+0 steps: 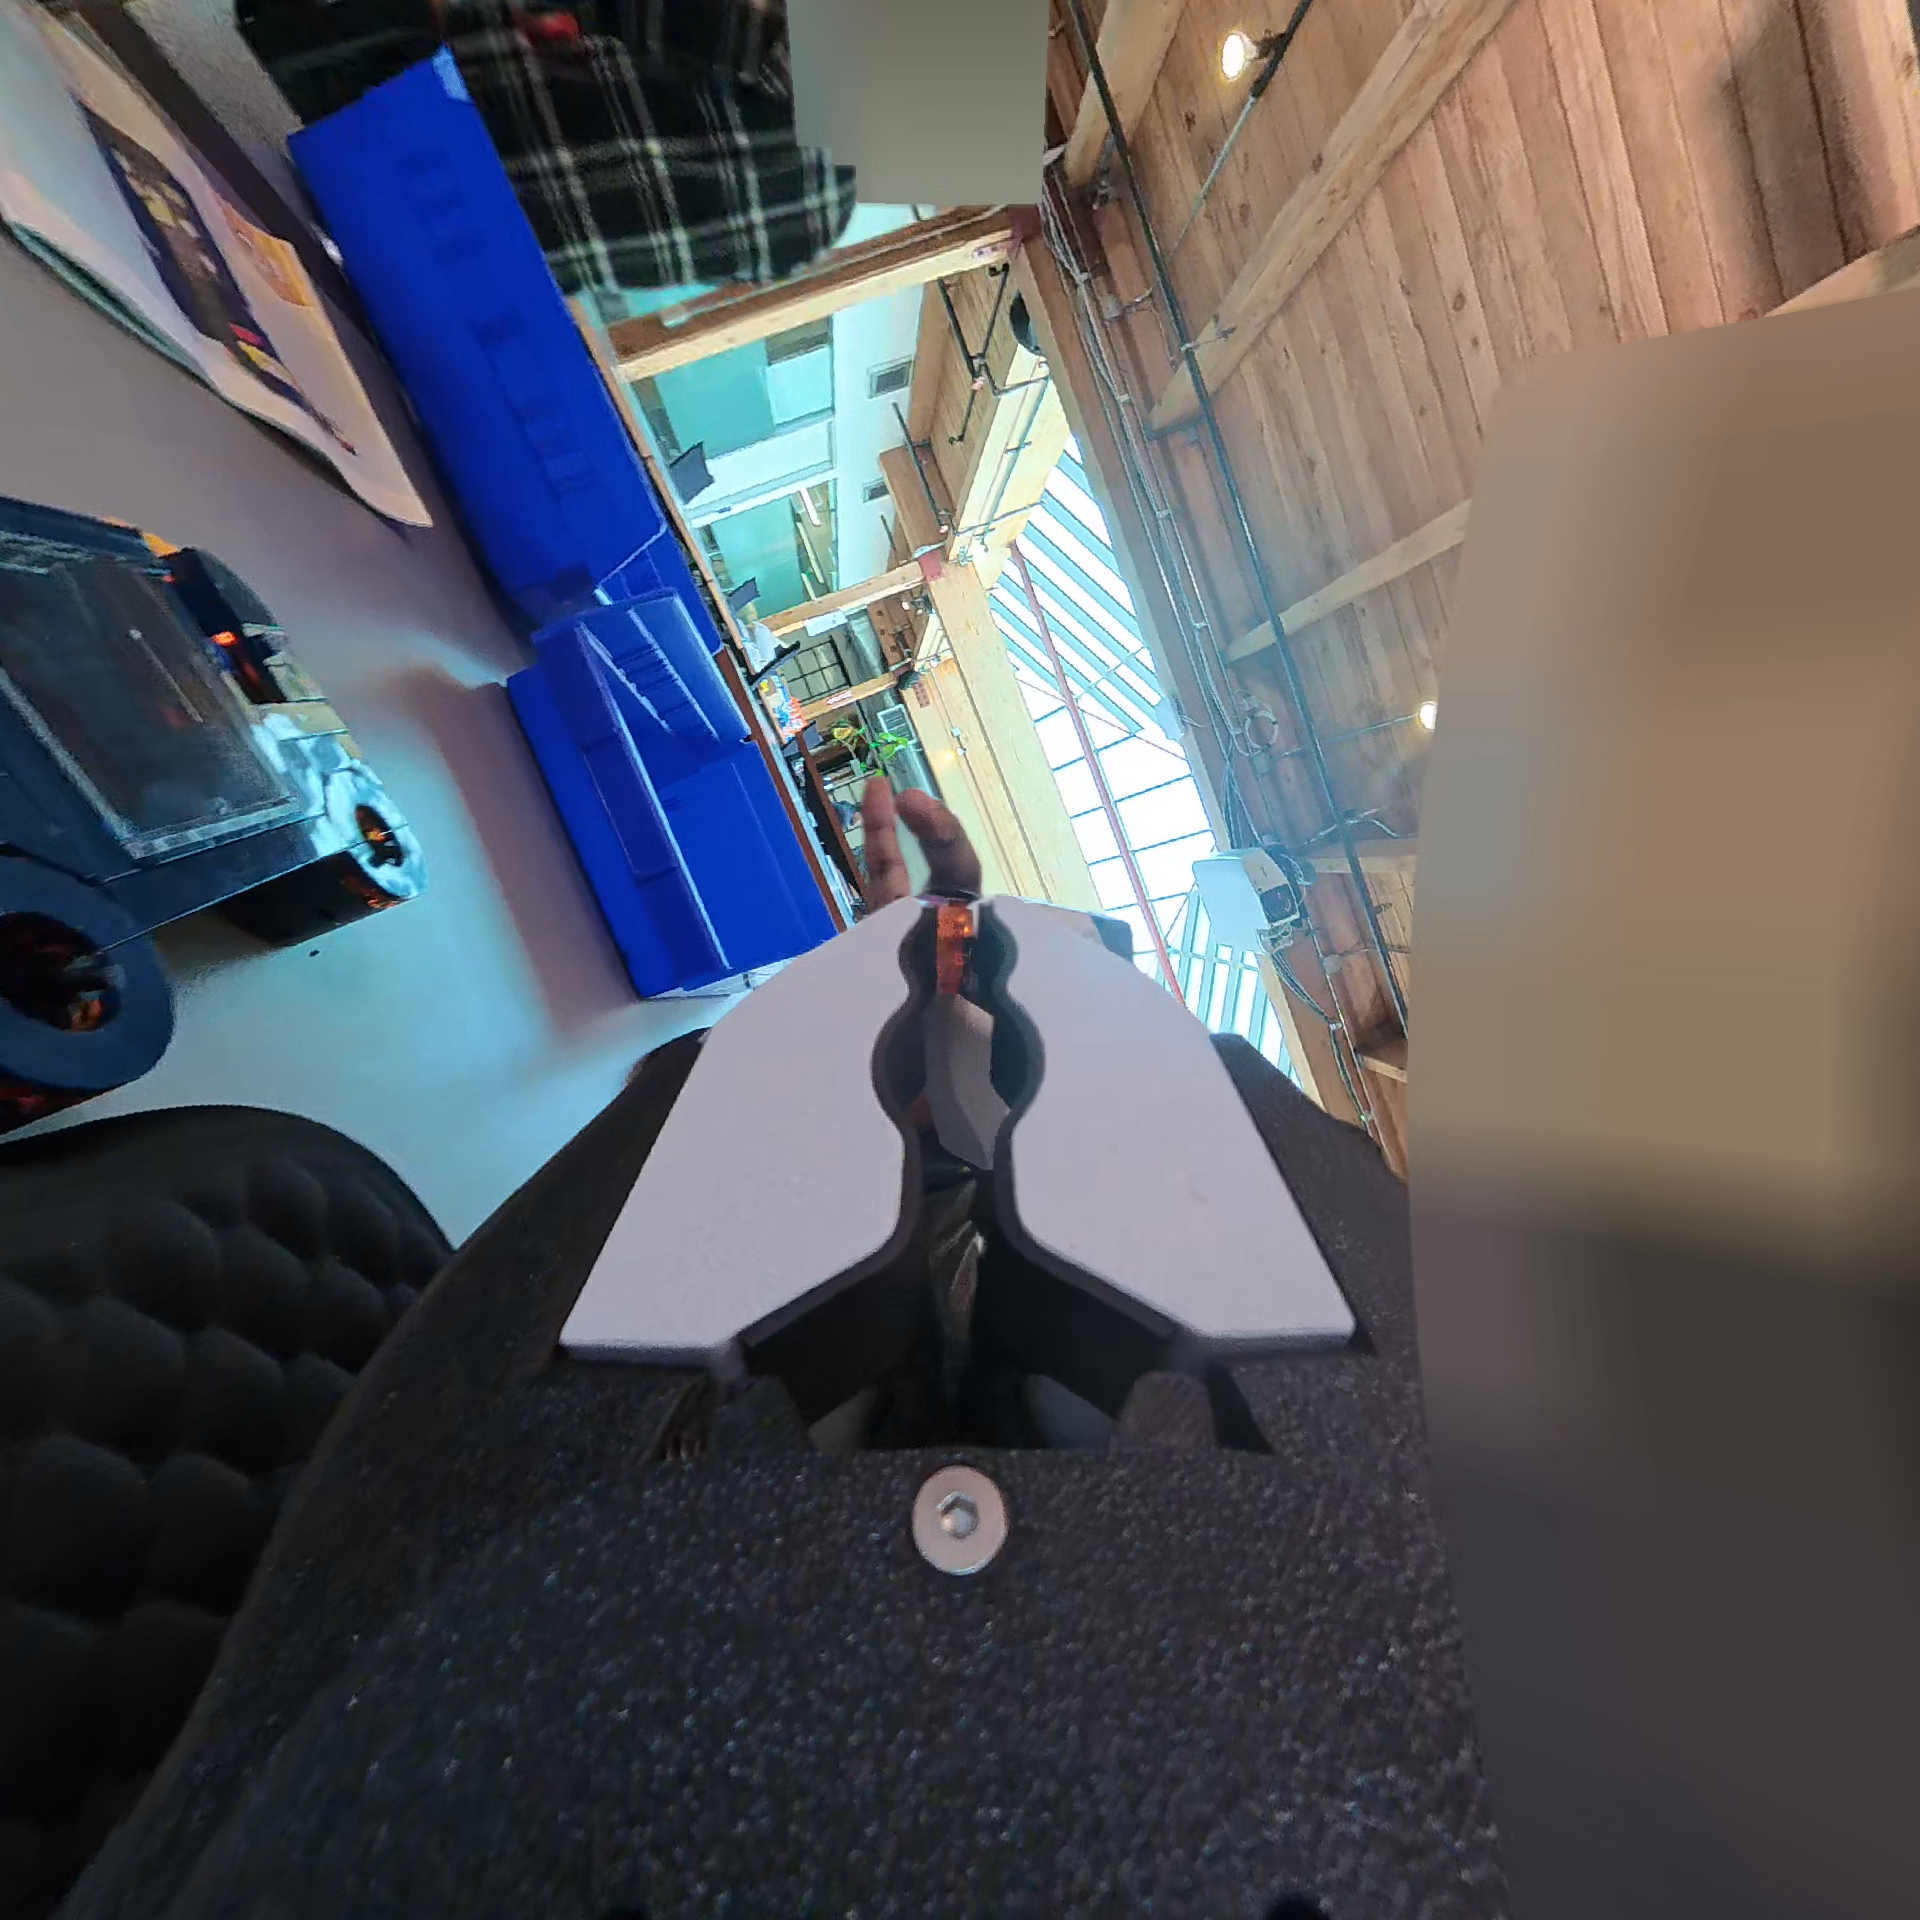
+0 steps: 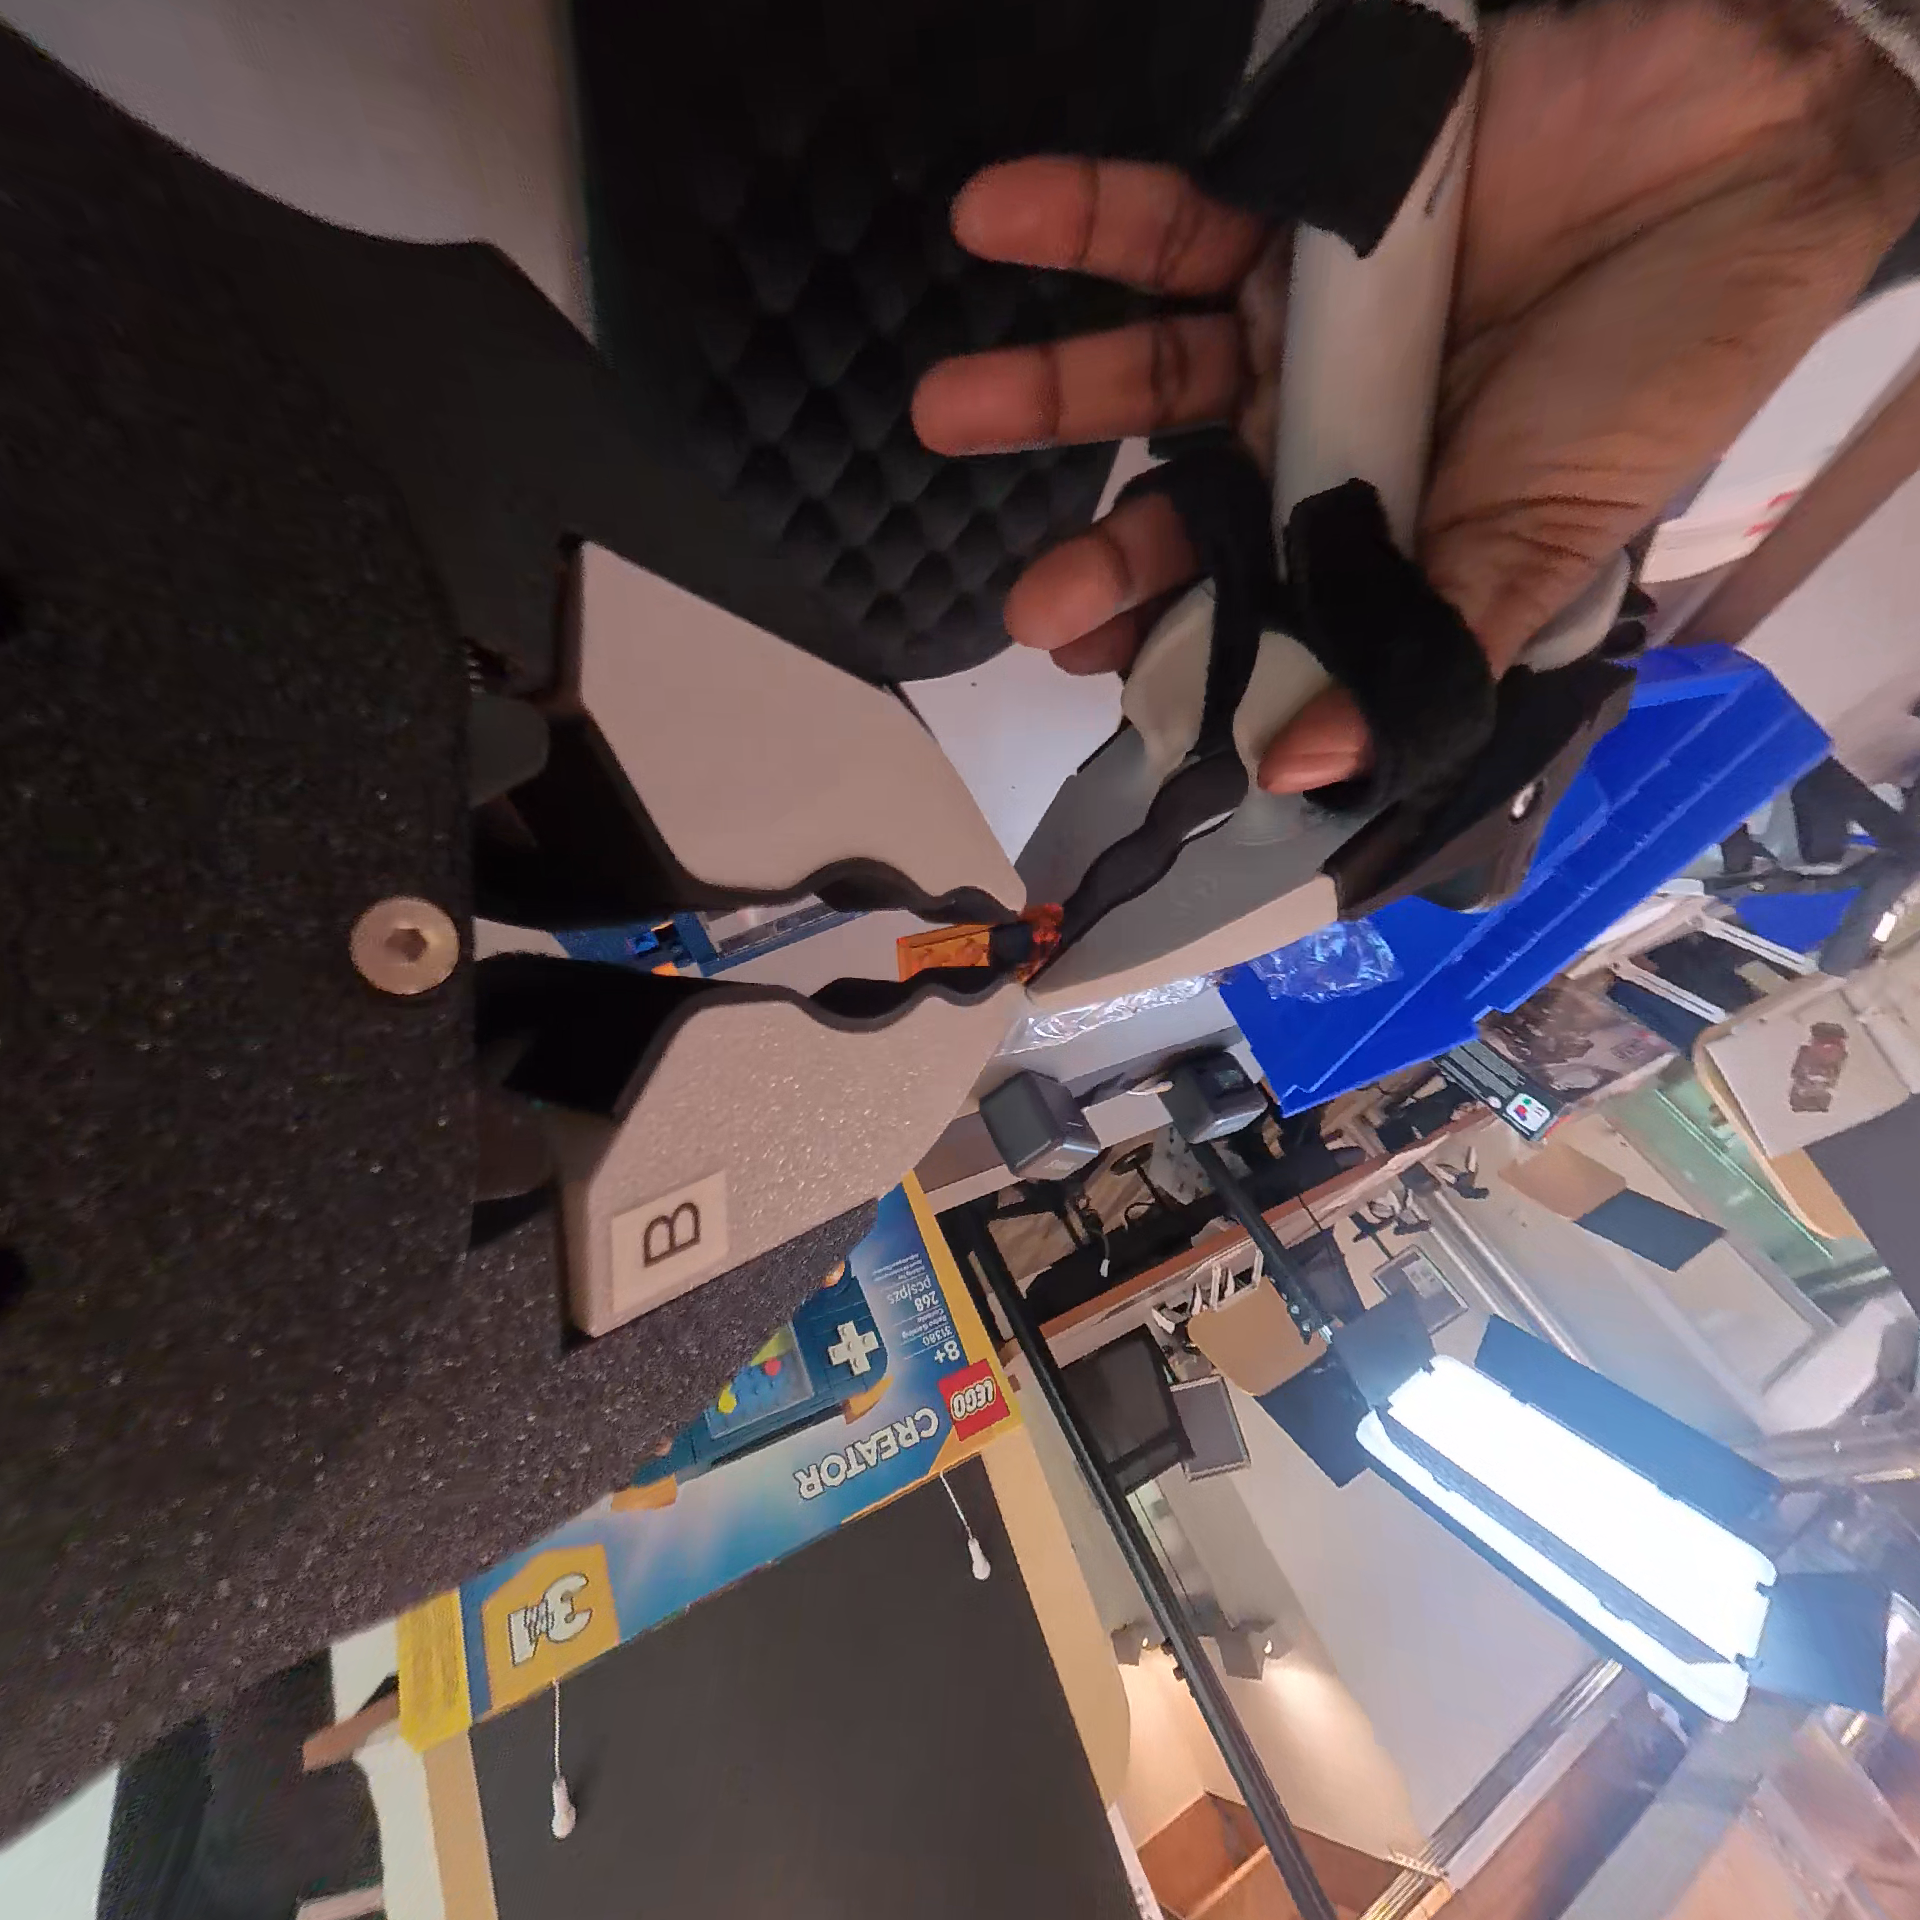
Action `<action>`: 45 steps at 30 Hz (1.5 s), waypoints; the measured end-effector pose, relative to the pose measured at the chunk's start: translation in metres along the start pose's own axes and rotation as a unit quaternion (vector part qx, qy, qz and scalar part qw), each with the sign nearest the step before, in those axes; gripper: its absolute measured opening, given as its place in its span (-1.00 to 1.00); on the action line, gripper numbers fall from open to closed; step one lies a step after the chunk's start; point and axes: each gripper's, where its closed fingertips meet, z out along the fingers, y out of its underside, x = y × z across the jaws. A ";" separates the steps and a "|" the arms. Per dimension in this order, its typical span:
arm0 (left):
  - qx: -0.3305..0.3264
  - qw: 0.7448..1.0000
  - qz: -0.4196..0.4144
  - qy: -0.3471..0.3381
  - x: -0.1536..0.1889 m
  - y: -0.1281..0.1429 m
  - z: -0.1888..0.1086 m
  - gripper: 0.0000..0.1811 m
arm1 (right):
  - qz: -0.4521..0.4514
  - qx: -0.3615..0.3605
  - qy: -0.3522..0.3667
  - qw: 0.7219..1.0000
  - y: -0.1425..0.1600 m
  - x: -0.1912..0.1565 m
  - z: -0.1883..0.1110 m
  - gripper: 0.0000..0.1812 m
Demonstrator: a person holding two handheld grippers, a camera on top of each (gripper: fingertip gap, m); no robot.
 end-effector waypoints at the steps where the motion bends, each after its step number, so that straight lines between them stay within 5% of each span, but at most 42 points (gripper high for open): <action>1: -0.001 1.000 0.005 0.014 0.004 0.000 0.001 -0.90 | 0.014 0.011 0.003 1.000 -0.002 0.002 -0.001 -0.92; 3: -0.002 0.997 0.038 0.066 0.021 -0.002 0.000 -0.76 | 0.070 0.047 0.012 0.996 -0.006 0.008 -0.005 -0.92; 6: -0.031 0.975 0.210 0.072 0.030 0.003 -0.004 -0.62 | 0.191 0.132 -0.006 0.973 -0.017 0.015 -0.016 -0.92; 10: -0.076 0.867 0.491 0.037 0.041 0.014 -0.003 -0.59 | 0.291 0.216 -0.054 0.930 -0.031 0.016 -0.027 -0.92; 13: -0.097 0.824 0.555 0.063 0.056 0.024 0.002 -0.71 | 0.349 0.264 -0.077 0.896 -0.039 0.016 -0.032 -0.92; 18: -0.093 0.843 0.524 0.078 0.060 0.022 0.004 -0.76 | 0.383 0.288 -0.084 0.873 -0.043 0.015 -0.035 -0.93; 41: -0.136 0.827 0.545 0.031 0.060 0.030 0.004 -0.84 | 0.433 0.334 -0.078 0.834 -0.050 0.013 -0.040 -0.93; 45: -0.123 0.807 0.577 0.003 0.059 0.029 0.005 -0.84 | 0.504 0.360 -0.083 0.781 -0.049 0.017 -0.041 -0.93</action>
